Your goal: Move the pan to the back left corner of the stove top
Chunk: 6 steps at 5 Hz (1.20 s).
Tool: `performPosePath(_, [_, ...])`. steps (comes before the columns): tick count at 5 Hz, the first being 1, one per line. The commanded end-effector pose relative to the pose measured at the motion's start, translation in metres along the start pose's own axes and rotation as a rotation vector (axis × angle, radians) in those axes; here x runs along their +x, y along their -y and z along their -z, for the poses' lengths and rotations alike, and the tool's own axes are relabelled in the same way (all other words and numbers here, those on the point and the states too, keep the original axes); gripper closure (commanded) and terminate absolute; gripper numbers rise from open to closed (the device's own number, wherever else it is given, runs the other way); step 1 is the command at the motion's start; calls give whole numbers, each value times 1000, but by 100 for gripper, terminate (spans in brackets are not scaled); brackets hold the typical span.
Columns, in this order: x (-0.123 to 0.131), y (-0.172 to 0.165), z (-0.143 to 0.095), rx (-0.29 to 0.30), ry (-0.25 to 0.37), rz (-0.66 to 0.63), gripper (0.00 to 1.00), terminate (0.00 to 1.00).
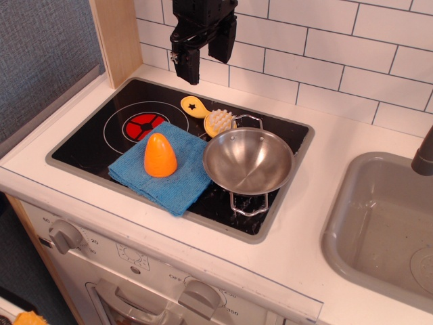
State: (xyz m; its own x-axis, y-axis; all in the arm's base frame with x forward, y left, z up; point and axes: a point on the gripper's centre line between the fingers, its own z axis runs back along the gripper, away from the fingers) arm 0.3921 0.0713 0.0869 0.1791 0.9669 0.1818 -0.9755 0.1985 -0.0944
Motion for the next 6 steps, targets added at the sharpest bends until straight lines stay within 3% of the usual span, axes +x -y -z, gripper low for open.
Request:
performPosePath(1, [0,0,0,0,0,0,0,0])
performPosePath(2, [-5,-11,-16,-10,19,11,0,0])
performPosePath(3, [-12,-17,-27,-61,-37,2,0,0])
performPosePath(4, [-28,-34,-34,-90,-51,38,0,0])
performPosePath(6, [-63,-63,-18,-128,-110,211,0,0])
